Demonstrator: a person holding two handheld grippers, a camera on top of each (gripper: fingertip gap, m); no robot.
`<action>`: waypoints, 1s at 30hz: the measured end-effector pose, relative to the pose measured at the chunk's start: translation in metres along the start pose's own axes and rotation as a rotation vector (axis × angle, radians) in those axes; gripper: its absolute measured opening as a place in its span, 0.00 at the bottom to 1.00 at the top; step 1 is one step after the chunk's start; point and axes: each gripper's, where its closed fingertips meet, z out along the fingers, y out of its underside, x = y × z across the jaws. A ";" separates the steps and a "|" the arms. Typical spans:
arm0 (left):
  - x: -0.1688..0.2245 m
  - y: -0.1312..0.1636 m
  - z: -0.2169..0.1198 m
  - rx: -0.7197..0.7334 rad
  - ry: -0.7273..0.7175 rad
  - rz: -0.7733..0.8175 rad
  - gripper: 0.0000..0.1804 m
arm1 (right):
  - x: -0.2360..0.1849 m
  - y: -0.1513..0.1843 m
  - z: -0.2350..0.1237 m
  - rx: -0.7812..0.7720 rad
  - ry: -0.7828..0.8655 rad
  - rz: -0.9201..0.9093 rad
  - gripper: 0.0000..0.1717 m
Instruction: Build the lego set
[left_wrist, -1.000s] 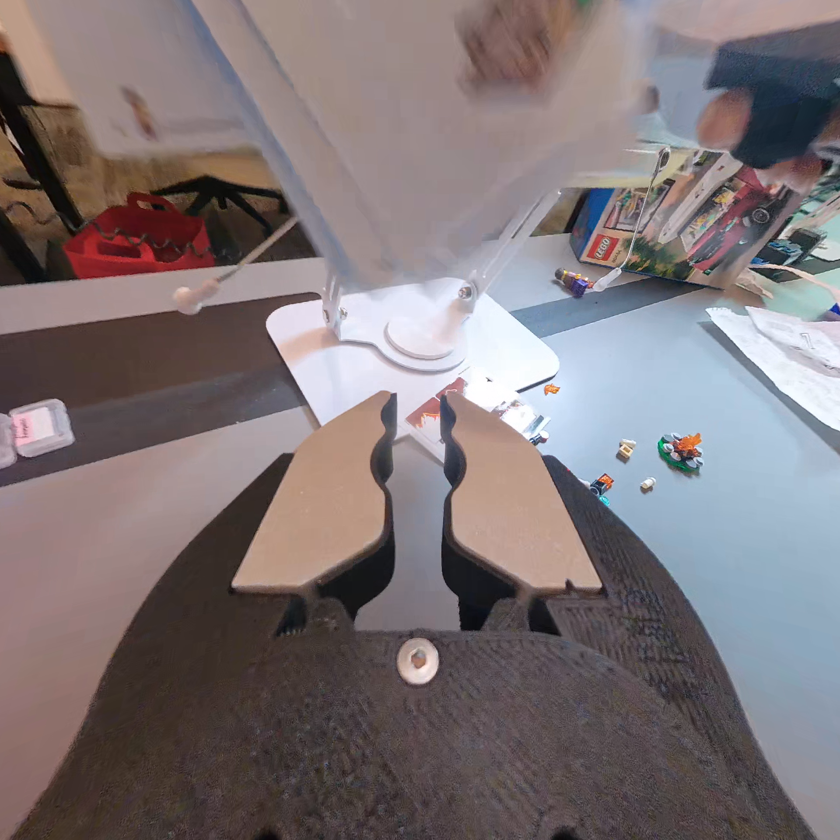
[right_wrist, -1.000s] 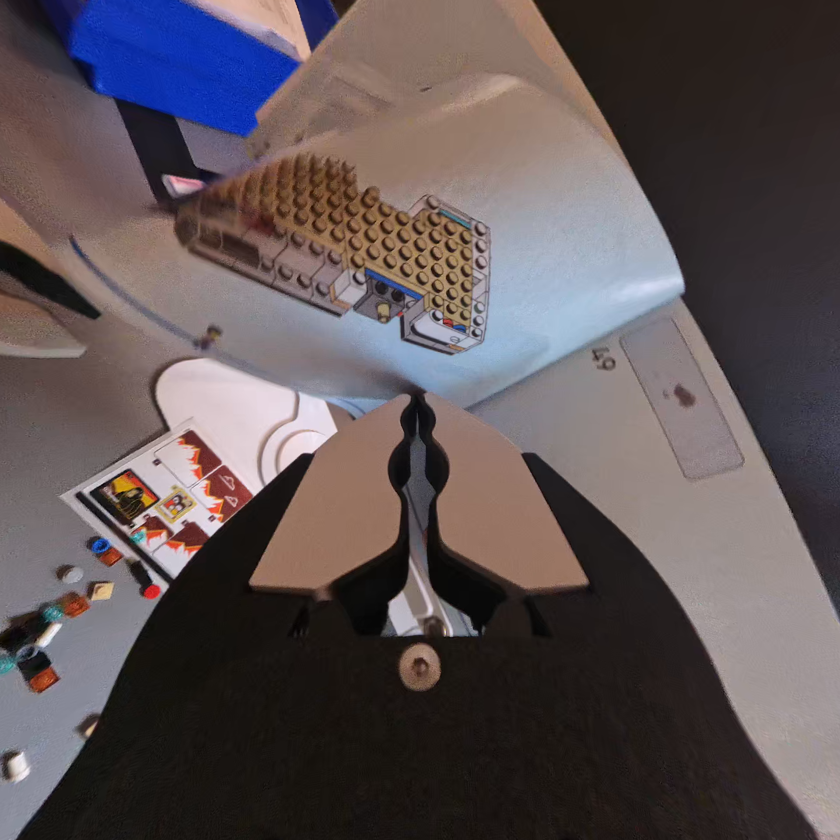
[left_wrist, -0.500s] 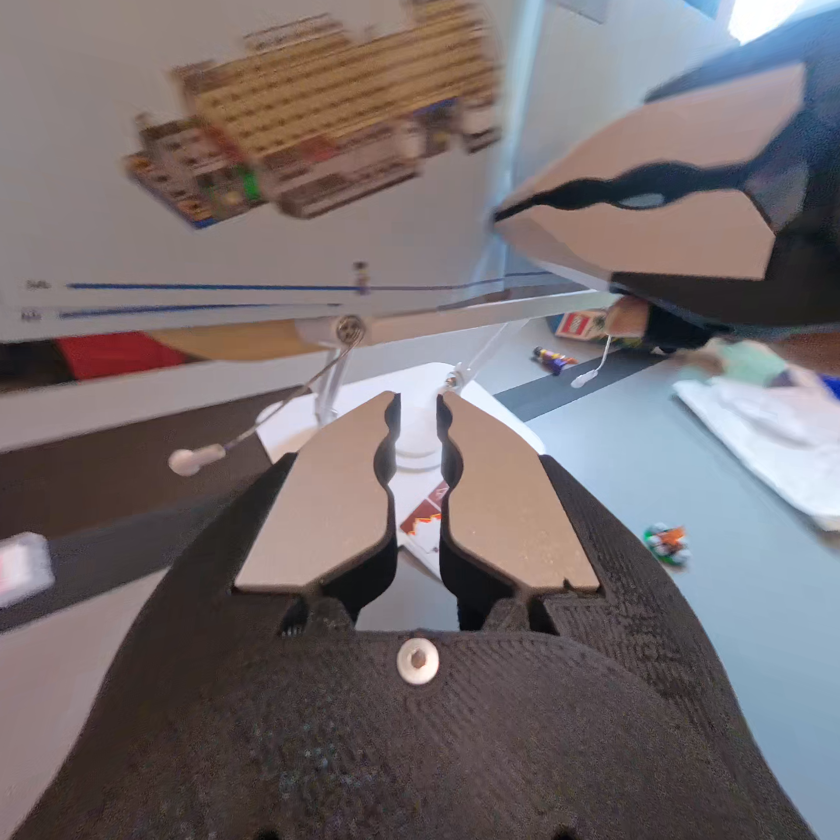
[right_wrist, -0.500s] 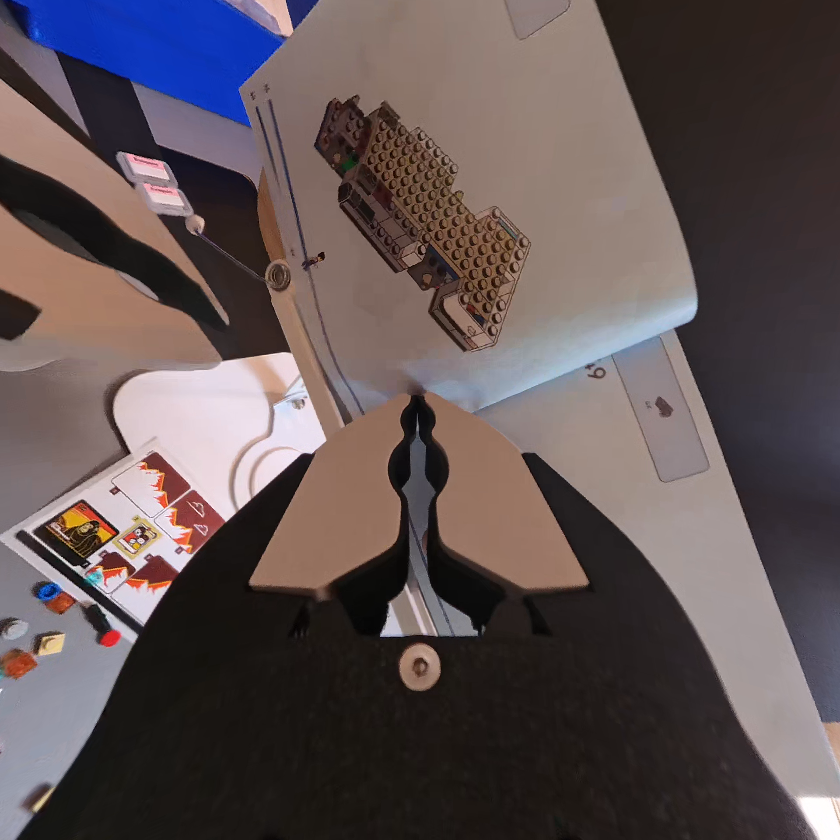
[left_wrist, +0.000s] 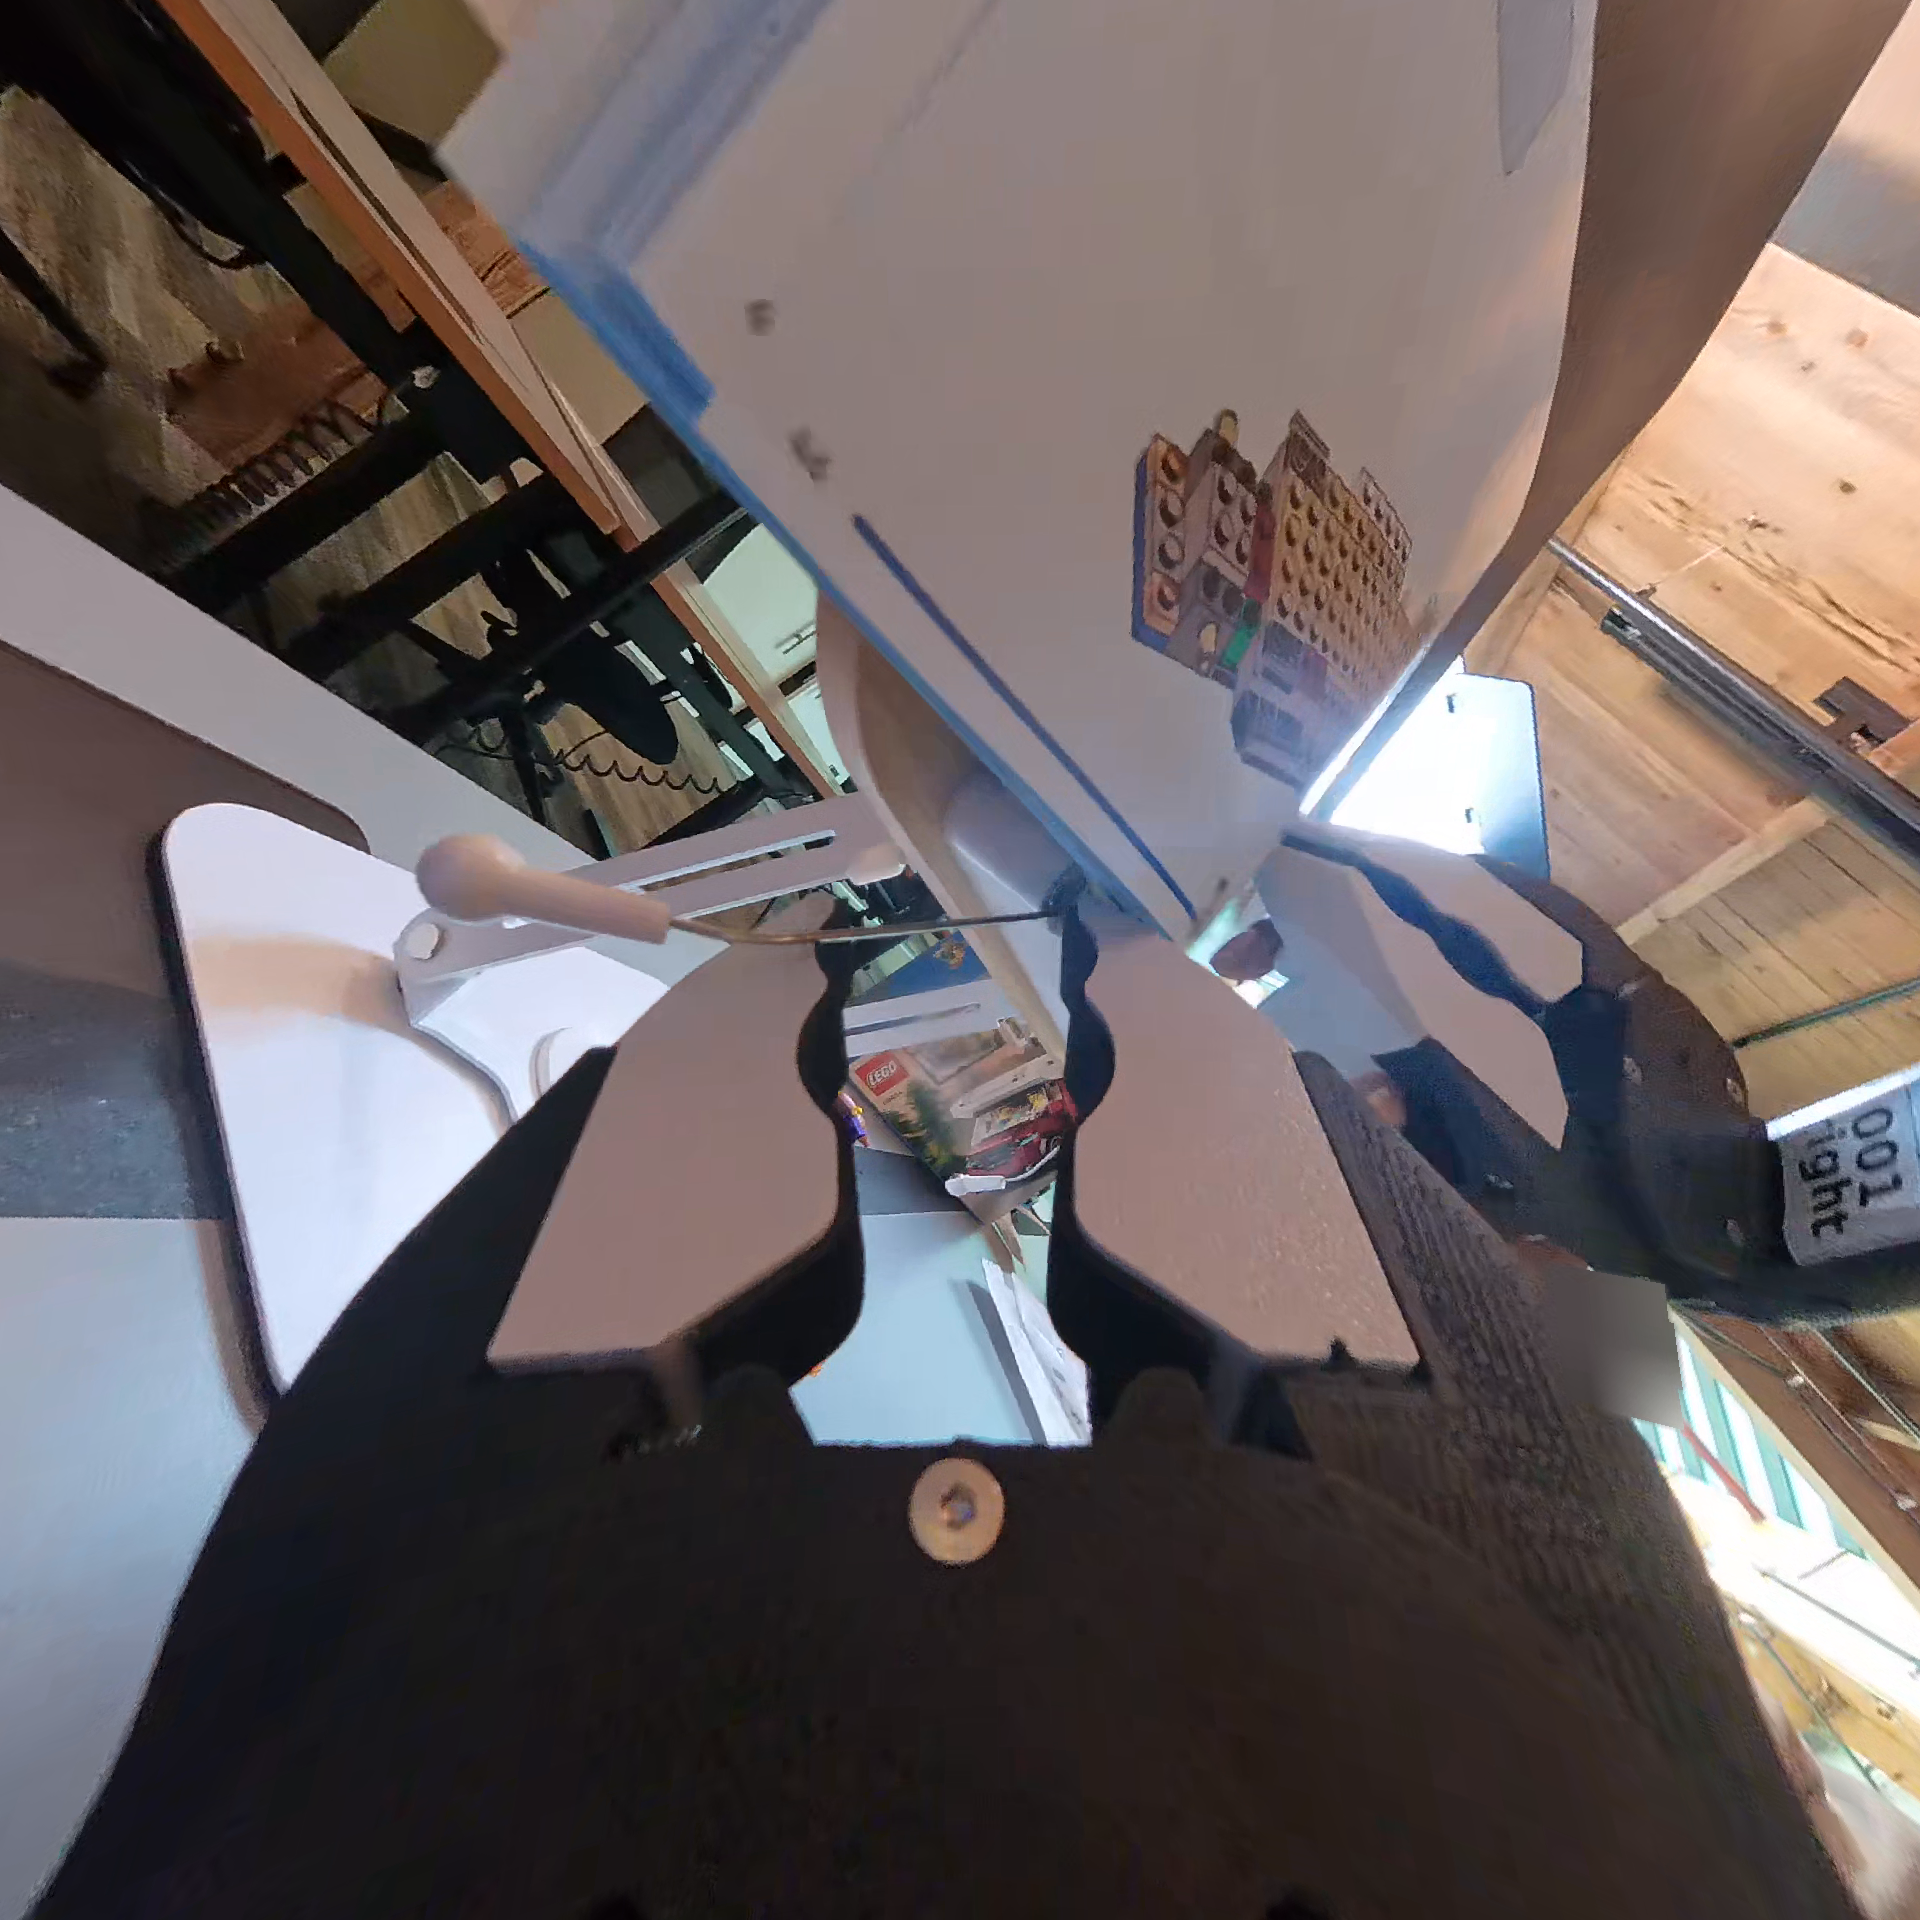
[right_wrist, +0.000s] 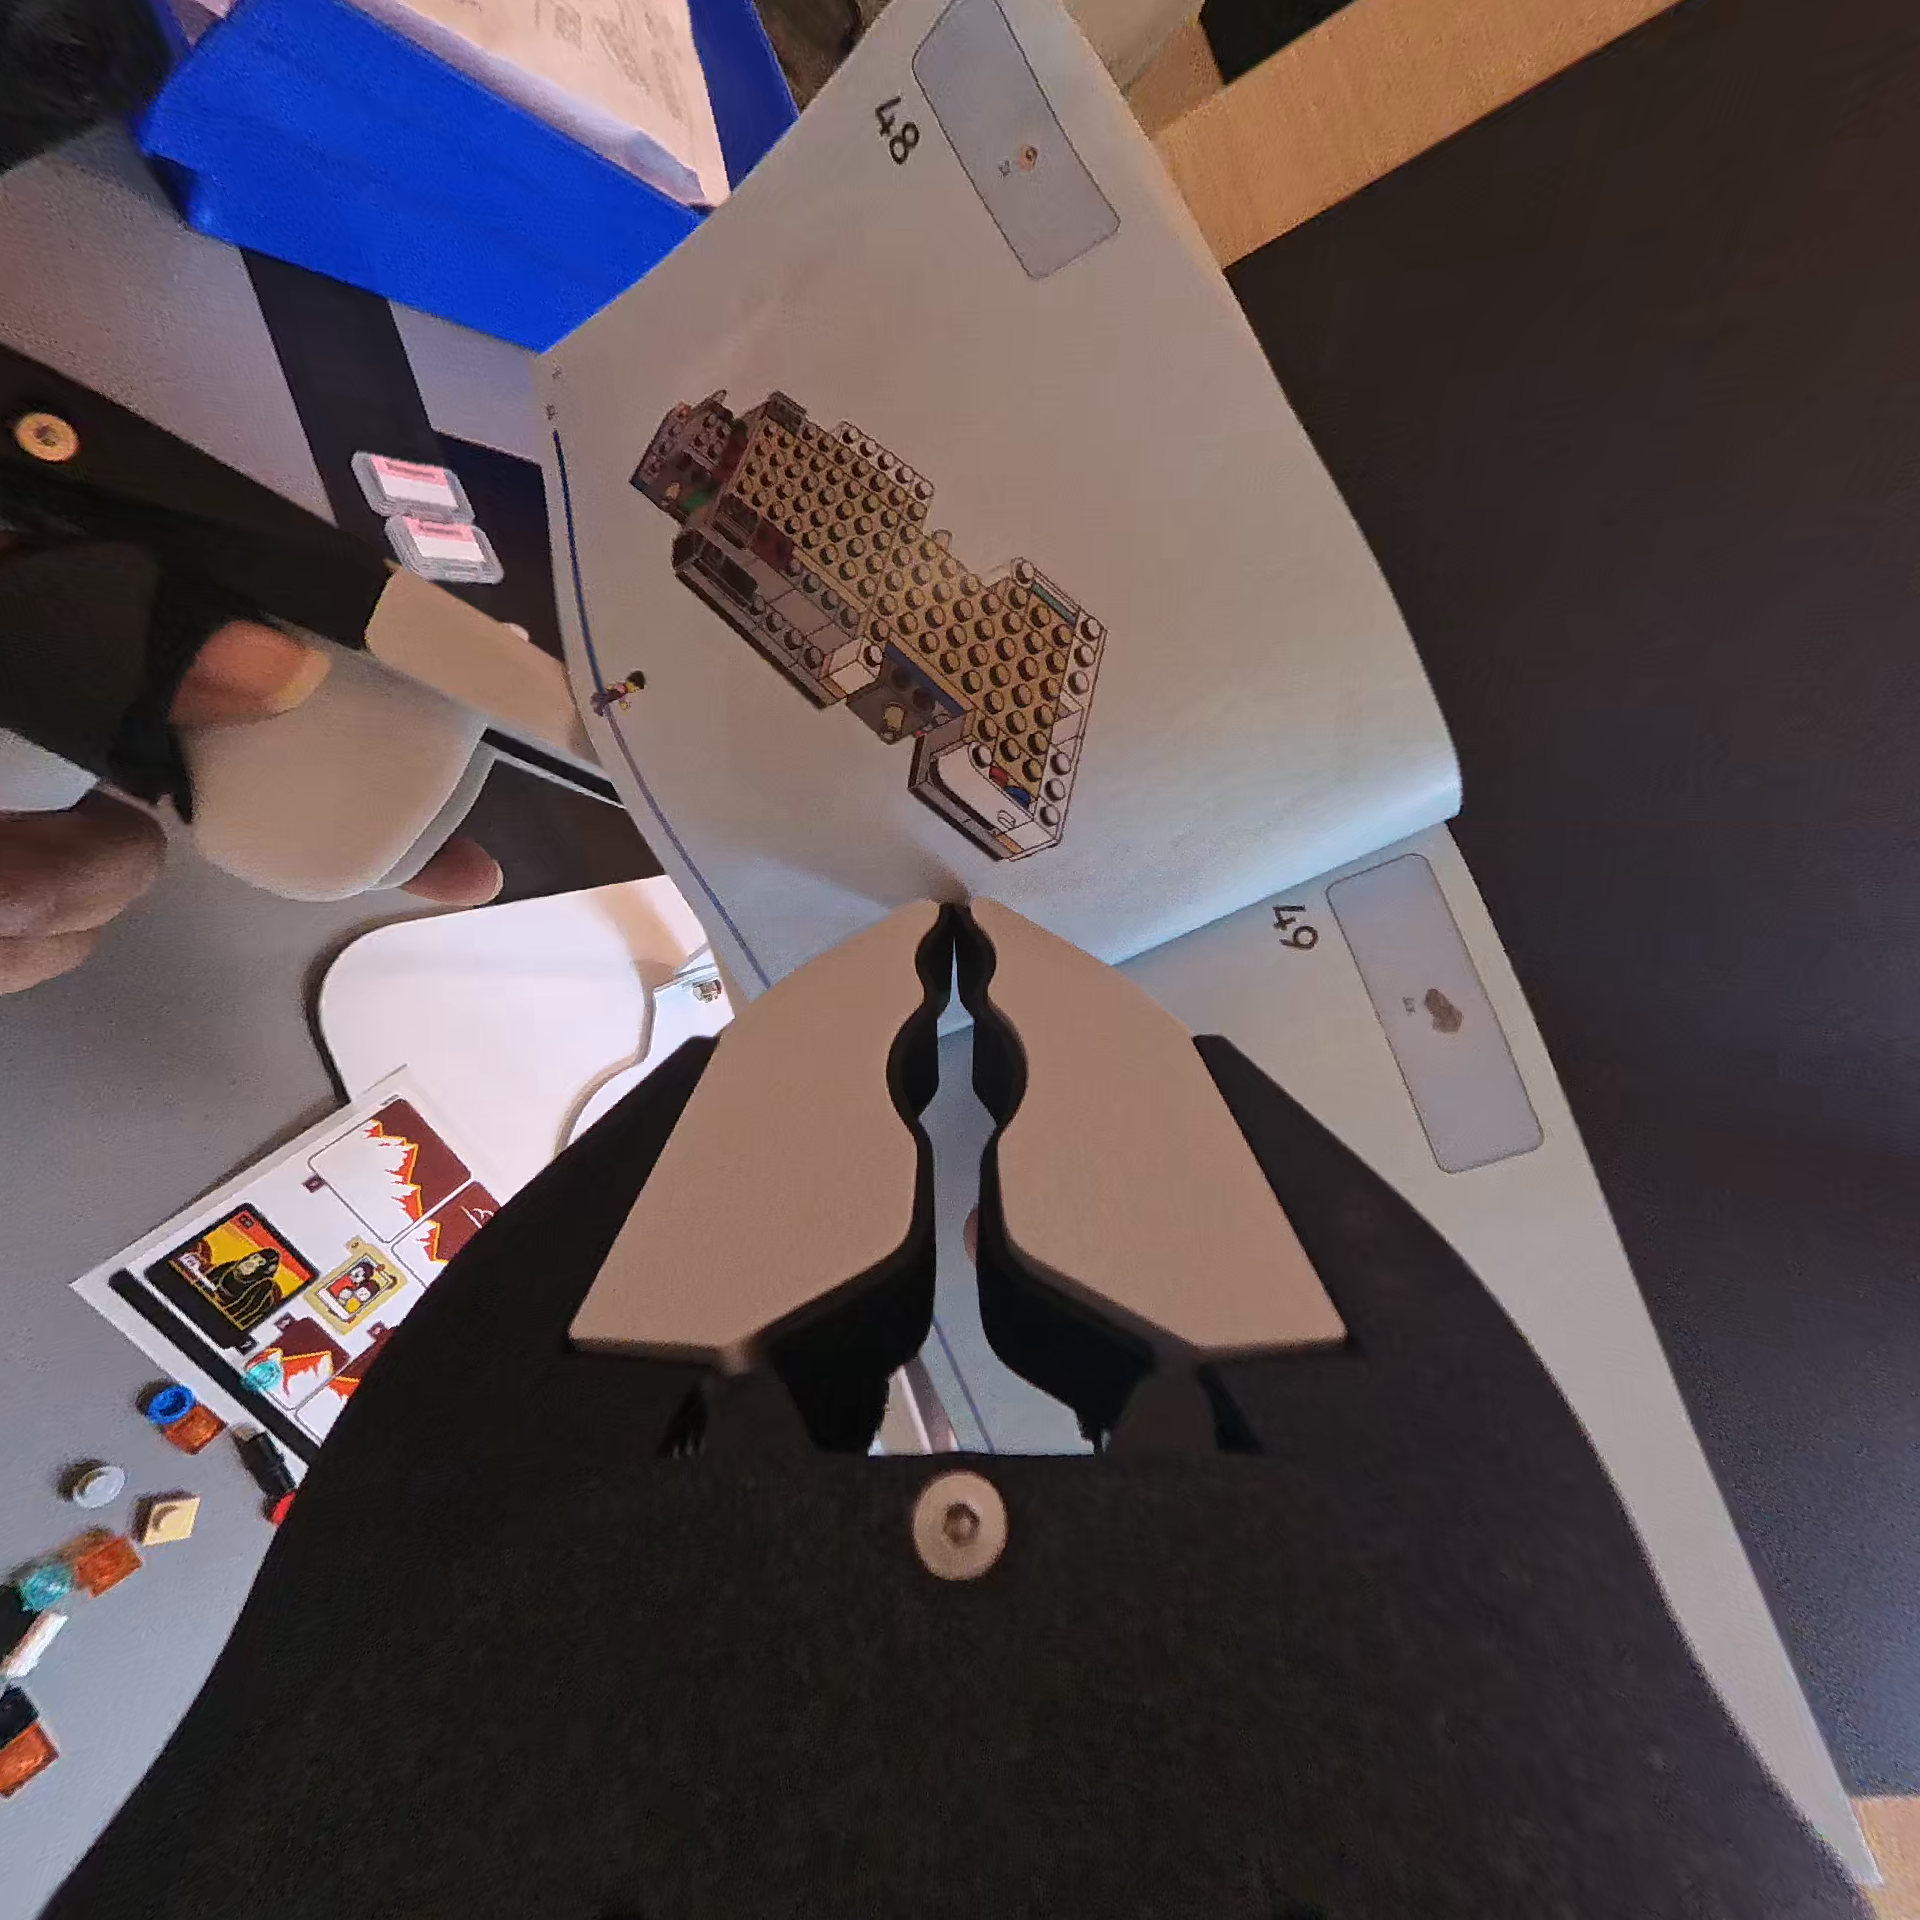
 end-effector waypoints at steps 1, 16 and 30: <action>0.002 0.000 0.000 0.000 0.011 0.003 0.19 | 0.000 -0.002 0.003 0.000 -0.006 0.012 0.00; -0.004 -0.026 -0.013 0.155 0.035 -0.078 0.06 | 0.005 -0.011 0.031 -0.139 0.040 0.057 0.00; 0.031 -0.029 -0.013 0.072 -0.229 0.399 0.01 | 0.006 -0.022 0.037 -0.147 0.104 0.014 0.00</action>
